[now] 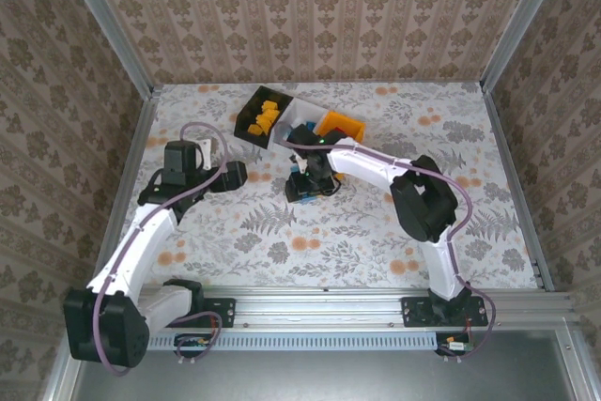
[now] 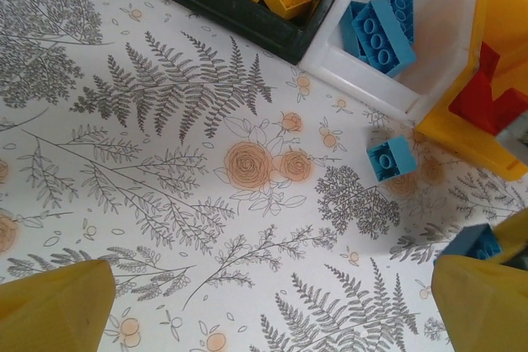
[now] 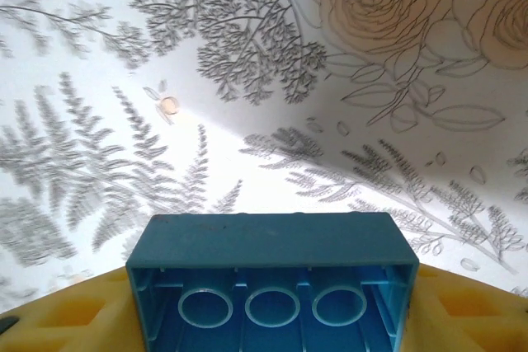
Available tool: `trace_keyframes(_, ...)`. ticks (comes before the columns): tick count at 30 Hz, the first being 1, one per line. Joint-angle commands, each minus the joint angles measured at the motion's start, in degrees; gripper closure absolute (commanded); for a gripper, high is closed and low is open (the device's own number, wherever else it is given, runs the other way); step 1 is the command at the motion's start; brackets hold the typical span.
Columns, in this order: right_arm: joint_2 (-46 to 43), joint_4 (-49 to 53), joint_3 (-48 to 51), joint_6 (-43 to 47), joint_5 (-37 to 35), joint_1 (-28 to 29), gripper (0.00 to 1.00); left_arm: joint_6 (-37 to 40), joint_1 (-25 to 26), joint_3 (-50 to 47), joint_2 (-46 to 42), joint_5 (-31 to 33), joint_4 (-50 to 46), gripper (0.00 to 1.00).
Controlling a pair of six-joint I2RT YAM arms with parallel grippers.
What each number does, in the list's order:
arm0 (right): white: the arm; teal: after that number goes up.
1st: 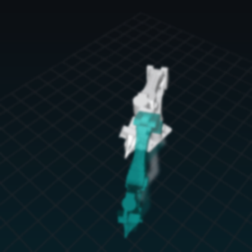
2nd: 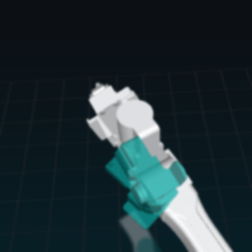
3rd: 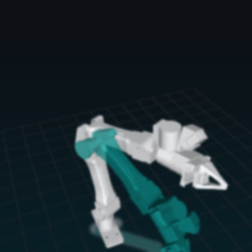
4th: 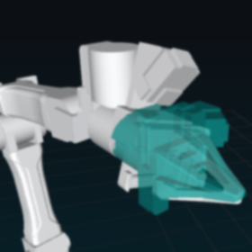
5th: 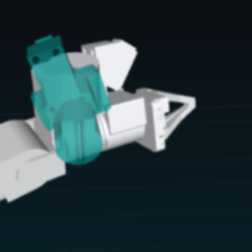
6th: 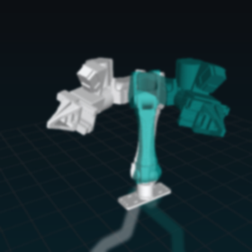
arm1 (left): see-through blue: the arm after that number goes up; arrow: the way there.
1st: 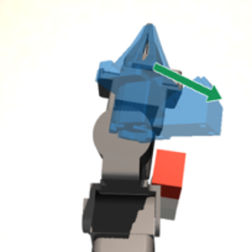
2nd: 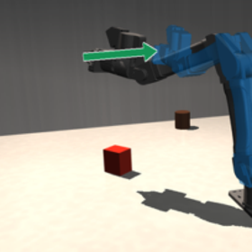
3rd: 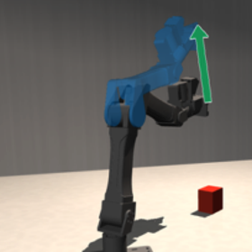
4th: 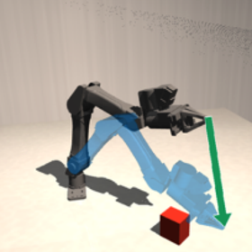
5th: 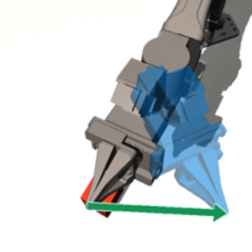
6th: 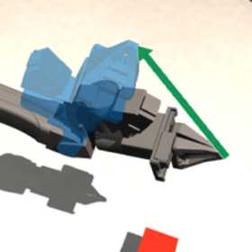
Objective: Sort the legos into containers by color
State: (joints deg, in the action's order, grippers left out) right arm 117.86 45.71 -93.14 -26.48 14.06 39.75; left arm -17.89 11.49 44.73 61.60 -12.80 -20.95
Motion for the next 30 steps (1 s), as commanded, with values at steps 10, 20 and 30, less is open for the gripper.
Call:
trace_keyframes(10, -11.35, -13.99, 9.43, -11.40, 20.26, -7.18, 0.45, -6.49, -0.33, 3.32, 7.34, -4.73, 6.06, 0.00)
trace_keyframes(20, -11.48, -11.91, -3.04, -12.99, 26.18, -13.77, 0.46, -9.00, -1.82, 3.93, 8.45, -6.36, 5.75, 0.00)
trace_keyframes(30, -4.66, -11.56, -18.86, -17.64, 23.05, -17.04, 0.46, -10.78, -1.91, 2.68, 7.77, -9.06, 4.85, 0.00)
